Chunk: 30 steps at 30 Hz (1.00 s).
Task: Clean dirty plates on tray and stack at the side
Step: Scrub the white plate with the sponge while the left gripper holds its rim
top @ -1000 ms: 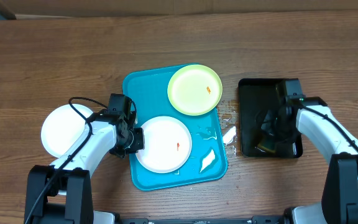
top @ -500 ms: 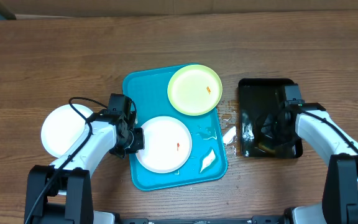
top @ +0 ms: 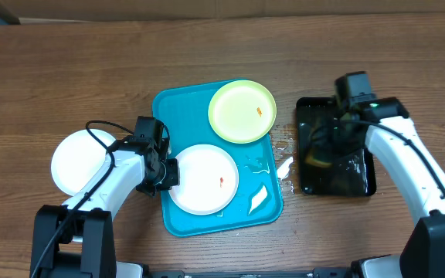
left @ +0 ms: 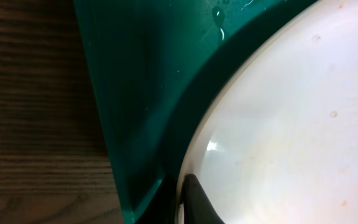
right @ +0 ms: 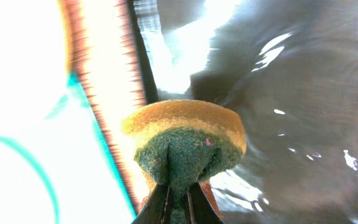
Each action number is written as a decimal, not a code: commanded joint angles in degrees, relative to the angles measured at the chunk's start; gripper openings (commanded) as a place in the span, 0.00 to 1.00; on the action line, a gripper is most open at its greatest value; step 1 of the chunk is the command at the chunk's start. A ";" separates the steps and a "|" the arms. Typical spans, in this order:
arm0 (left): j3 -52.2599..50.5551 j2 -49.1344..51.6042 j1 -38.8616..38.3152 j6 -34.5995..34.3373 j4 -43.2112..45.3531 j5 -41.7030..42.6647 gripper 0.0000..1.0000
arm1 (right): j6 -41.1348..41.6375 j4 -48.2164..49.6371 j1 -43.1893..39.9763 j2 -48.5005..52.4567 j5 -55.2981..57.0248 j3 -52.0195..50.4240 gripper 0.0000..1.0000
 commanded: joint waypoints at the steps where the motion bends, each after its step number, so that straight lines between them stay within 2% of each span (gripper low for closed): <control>1: -1.05 0.74 -0.07 -0.37 0.04 -0.85 0.04 | -2.32 1.70 6.95 -1.29 -8.46 1.18 0.04; 6: -1.05 0.74 -0.07 -0.39 0.90 -0.83 0.04 | -0.09 7.26 20.63 -1.27 -8.15 0.98 0.04; 12: -1.05 0.74 -0.07 -0.39 1.49 -0.81 0.04 | 9.66 16.15 33.00 1.03 2.03 0.96 0.04; 22: -1.05 0.74 -0.07 -0.37 1.46 0.57 0.04 | 14.93 27.98 40.28 15.58 3.15 0.96 0.04; 27: -1.05 0.74 -0.07 -0.37 1.44 0.66 0.04 | 15.08 30.03 41.09 20.17 3.26 0.96 0.04; 30: -1.05 0.74 -0.07 -0.35 1.46 0.63 0.04 | 17.22 27.98 40.98 21.59 6.54 0.96 0.04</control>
